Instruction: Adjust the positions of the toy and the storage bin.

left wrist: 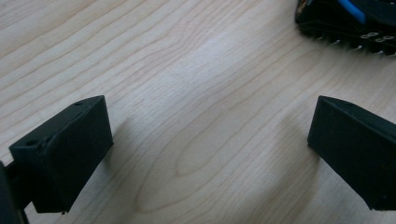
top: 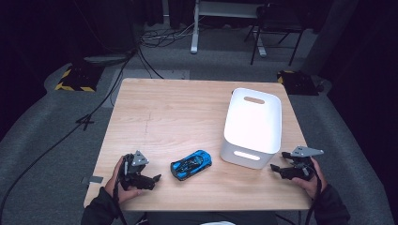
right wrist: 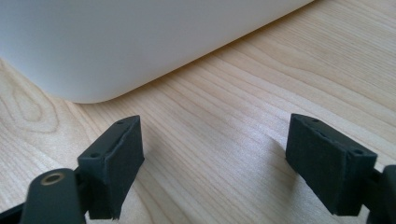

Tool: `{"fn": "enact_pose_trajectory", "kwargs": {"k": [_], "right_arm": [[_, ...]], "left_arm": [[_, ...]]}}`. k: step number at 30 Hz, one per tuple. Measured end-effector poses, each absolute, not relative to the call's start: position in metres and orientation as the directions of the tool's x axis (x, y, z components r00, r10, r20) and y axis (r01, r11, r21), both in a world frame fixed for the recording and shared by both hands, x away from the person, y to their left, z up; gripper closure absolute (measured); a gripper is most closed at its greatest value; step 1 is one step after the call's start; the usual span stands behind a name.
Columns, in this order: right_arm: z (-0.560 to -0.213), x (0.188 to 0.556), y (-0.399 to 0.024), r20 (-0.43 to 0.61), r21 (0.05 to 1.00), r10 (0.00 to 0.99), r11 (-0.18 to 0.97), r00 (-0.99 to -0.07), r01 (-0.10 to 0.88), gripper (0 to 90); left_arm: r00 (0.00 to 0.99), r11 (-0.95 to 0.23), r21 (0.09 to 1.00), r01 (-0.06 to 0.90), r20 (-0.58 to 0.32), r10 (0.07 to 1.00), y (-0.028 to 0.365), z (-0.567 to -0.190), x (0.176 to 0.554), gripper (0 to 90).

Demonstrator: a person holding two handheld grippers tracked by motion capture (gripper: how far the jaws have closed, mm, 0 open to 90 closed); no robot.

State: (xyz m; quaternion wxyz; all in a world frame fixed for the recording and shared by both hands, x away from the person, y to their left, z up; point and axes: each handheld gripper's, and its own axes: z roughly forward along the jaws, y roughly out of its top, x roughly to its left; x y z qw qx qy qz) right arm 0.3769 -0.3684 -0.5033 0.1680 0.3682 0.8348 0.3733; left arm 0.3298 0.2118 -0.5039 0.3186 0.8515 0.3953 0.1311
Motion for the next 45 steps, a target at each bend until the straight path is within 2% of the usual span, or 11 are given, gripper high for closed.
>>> {"fn": "enact_pose_trajectory", "kwargs": {"k": [14,19,28,39,41,44,45], "right_arm": [[-0.503,0.377,-0.368,-0.008,0.746,0.739,0.453,-0.674,0.488,18.9],[-0.503,0.377,-0.368,-0.005,0.747,0.746,0.446,-0.666,0.493,19.1],[-0.502,0.379,-0.371,0.004,0.762,0.750,0.426,-0.661,0.488,23.5],[-0.503,0.379,-0.368,-0.010,0.751,0.750,0.442,-0.661,0.491,22.5],[-0.503,0.379,-0.368,-0.008,0.751,0.750,0.441,-0.661,0.491,22.5],[-0.503,0.379,-0.368,-0.002,0.751,0.752,0.436,-0.659,0.495,23.3],[-0.503,0.379,-0.370,-0.003,0.752,0.750,0.438,-0.662,0.493,23.8]], "left_arm": [[0.741,-0.548,0.649,0.528,-0.038,0.670,0.175,-0.504,0.323,0.4],[0.758,-0.569,0.651,0.502,-0.016,0.652,0.160,-0.503,0.324,0.4],[0.812,-0.611,0.649,0.454,-0.020,0.583,0.124,-0.503,0.331,0.5],[0.828,-0.620,0.648,0.443,-0.029,0.561,0.108,-0.503,0.339,1.2],[0.825,-0.616,0.658,0.433,-0.015,0.565,0.109,-0.502,0.339,6.8],[0.801,-0.570,0.687,0.451,-0.030,0.597,0.114,-0.502,0.340,22.5],[0.800,-0.566,0.686,0.457,-0.039,0.598,0.115,-0.502,0.340,22.5]]}}
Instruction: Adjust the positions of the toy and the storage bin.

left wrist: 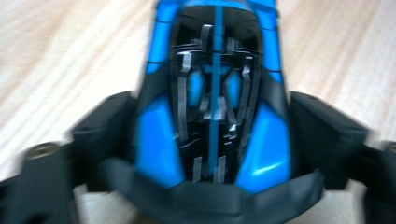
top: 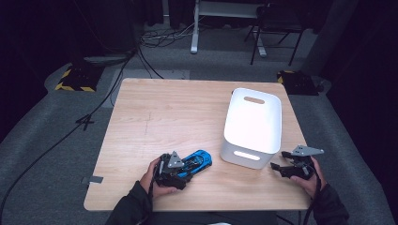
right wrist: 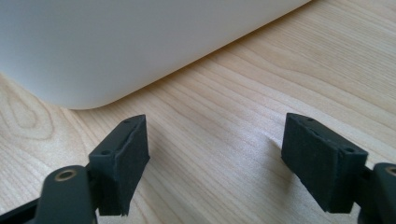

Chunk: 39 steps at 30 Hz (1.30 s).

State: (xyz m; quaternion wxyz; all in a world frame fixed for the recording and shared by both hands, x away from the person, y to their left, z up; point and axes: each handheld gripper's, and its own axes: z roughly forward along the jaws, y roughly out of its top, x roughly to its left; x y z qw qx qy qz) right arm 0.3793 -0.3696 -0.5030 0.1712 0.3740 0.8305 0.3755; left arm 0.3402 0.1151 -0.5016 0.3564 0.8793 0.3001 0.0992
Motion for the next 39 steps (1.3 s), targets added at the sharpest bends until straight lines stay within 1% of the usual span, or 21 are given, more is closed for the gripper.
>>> {"fn": "enact_pose_trajectory", "kwargs": {"k": [1,2,3,4,6,7,9,10,11,17,20,22,23,31,32,39], "right_arm": [[-0.503,0.379,-0.371,0.007,0.757,0.754,0.425,-0.657,0.496,27.2],[-0.503,0.379,-0.371,0.007,0.757,0.754,0.425,-0.657,0.496,27.2],[-0.501,0.379,-0.372,0.003,0.768,0.772,0.406,-0.636,0.496,30.4],[-0.500,0.379,-0.373,0.003,0.774,0.777,0.397,-0.629,0.494,31.5],[-0.499,0.379,-0.374,0.009,0.780,0.779,0.387,-0.627,0.492,32.1],[-0.495,0.381,-0.376,-0.049,0.783,0.788,0.412,-0.613,0.467,33.4],[-0.492,0.382,-0.377,-0.045,0.787,0.798,0.398,-0.600,0.471,33.6],[-0.489,0.385,-0.380,-0.027,0.797,0.797,0.381,-0.603,0.468,35.1],[-0.485,0.391,-0.380,-0.014,0.803,0.786,0.377,-0.619,0.460,35.4],[-0.484,0.401,-0.372,-0.016,0.804,0.749,0.403,-0.662,0.437,34.7],[-0.485,0.408,-0.368,-0.020,0.804,0.743,0.410,-0.669,0.431,31.9],[-0.485,0.410,-0.367,-0.028,0.810,0.737,0.413,-0.675,0.417,33.2],[-0.487,0.413,-0.364,-0.048,0.804,0.733,0.432,-0.679,0.409,33.0],[-0.487,0.416,-0.353,-0.056,0.808,0.699,0.451,-0.713,0.379,33.3],[-0.485,0.418,-0.350,-0.028,0.815,0.691,0.434,-0.722,0.384,33.2],[-0.478,0.422,-0.338,0.006,0.832,0.676,0.405,-0.737,0.379,33.6]], "left_arm": [[0.802,-0.569,0.685,0.454,-0.036,0.596,0.115,-0.502,0.340,22.8],[0.802,-0.570,0.685,0.454,-0.035,0.596,0.115,-0.502,0.340,22.8],[0.803,-0.570,0.686,0.452,-0.036,0.595,0.115,-0.502,0.340,22.9],[0.804,-0.570,0.686,0.451,-0.036,0.593,0.116,-0.502,0.340,23.0],[0.812,-0.578,0.686,0.442,-0.031,0.583,0.116,-0.501,0.341,23.1],[0.817,-0.584,0.688,0.431,-0.023,0.576,0.119,-0.501,0.341,23.4],[0.816,-0.575,0.691,0.437,-0.036,0.577,0.119,-0.502,0.340,23.4],[0.819,-0.584,0.690,0.428,-0.023,0.573,0.121,-0.501,0.340,23.4],[0.821,-0.588,0.683,0.434,-0.031,0.570,0.122,-0.501,0.340,23.5],[0.825,-0.588,0.690,0.422,-0.023,0.564,0.126,-0.501,0.339,23.5],[0.824,-0.586,0.687,0.429,-0.032,0.565,0.125,-0.502,0.339,23.5],[0.824,-0.586,0.687,0.429,-0.032,0.566,0.125,-0.502,0.339,23.5],[0.824,-0.586,0.687,0.429,-0.032,0.565,0.125,-0.502,0.339,23.5],[0.826,-0.588,0.686,0.429,-0.033,0.563,0.125,-0.502,0.339,23.4],[0.825,-0.588,0.686,0.429,-0.033,0.564,0.125,-0.502,0.339,23.4],[0.825,-0.588,0.686,0.429,-0.033,0.564,0.125,-0.502,0.339,23.4]]}}
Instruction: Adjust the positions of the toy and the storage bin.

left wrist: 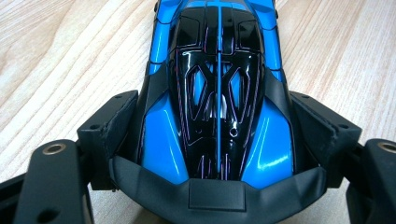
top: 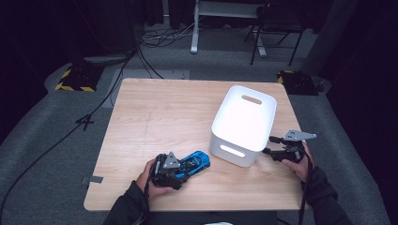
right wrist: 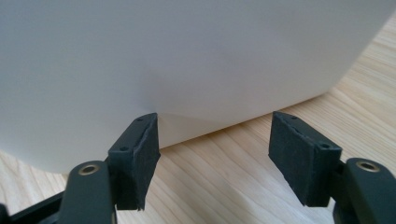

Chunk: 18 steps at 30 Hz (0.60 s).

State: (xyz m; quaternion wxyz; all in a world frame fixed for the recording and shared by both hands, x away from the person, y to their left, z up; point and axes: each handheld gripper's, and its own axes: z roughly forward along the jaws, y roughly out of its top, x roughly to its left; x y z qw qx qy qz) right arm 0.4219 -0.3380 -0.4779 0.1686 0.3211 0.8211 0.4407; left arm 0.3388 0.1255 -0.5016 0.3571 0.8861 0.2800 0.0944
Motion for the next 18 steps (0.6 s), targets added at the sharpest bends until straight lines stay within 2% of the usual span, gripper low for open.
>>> {"fn": "enact_pose_trajectory", "kwargs": {"k": [11,18], "right_arm": [[-0.477,0.418,-0.298,0.028,0.829,0.635,0.417,-0.772,0.373,33.7],[-0.480,0.406,-0.271,0.017,0.817,0.575,0.463,-0.818,0.343,33.6]], "left_arm": [[0.827,-0.591,0.685,0.427,-0.032,0.561,0.127,-0.501,0.338,23.4],[0.832,-0.595,0.688,0.416,-0.023,0.555,0.136,-0.501,0.335,23.4]]}}
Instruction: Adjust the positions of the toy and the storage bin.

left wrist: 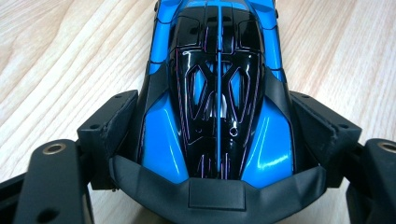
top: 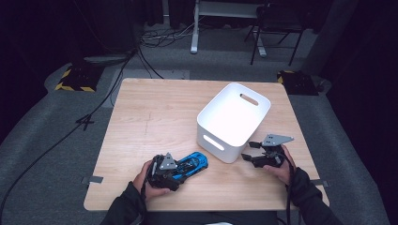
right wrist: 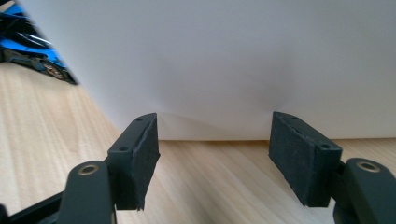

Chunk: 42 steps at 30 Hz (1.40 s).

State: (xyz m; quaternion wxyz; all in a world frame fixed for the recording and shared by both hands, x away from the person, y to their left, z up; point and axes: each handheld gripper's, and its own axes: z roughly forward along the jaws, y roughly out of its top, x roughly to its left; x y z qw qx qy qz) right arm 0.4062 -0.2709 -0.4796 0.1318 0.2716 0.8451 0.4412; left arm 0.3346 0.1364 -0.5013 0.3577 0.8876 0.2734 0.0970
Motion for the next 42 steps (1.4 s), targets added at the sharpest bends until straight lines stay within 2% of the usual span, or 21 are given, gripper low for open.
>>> {"fn": "enact_pose_trajectory", "kwargs": {"k": [9,13,32,38,42], "right_arm": [[-0.479,0.399,-0.254,0.027,0.826,0.533,0.464,-0.846,0.319,38.7],[-0.478,0.397,-0.238,0.039,0.829,0.477,0.475,-0.878,0.295,42.0],[-0.475,0.423,-0.168,0.038,0.837,0.412,0.485,-0.910,0.255,38.1],[-0.471,0.426,-0.160,0.038,0.844,0.413,0.475,-0.910,0.251,35.6],[-0.464,0.417,-0.169,0.008,0.840,0.403,0.493,-0.915,0.225,33.9]], "left_arm": [[0.834,-0.593,0.688,0.418,-0.032,0.551,0.147,-0.502,0.331,23.2],[0.833,-0.592,0.689,0.417,-0.028,0.553,0.148,-0.502,0.331,23.2],[0.832,-0.591,0.690,0.417,-0.028,0.554,0.149,-0.502,0.331,23.2],[0.833,-0.590,0.691,0.418,-0.031,0.553,0.149,-0.502,0.331,23.1],[0.833,-0.591,0.690,0.417,-0.029,0.553,0.149,-0.502,0.331,23.1]]}}
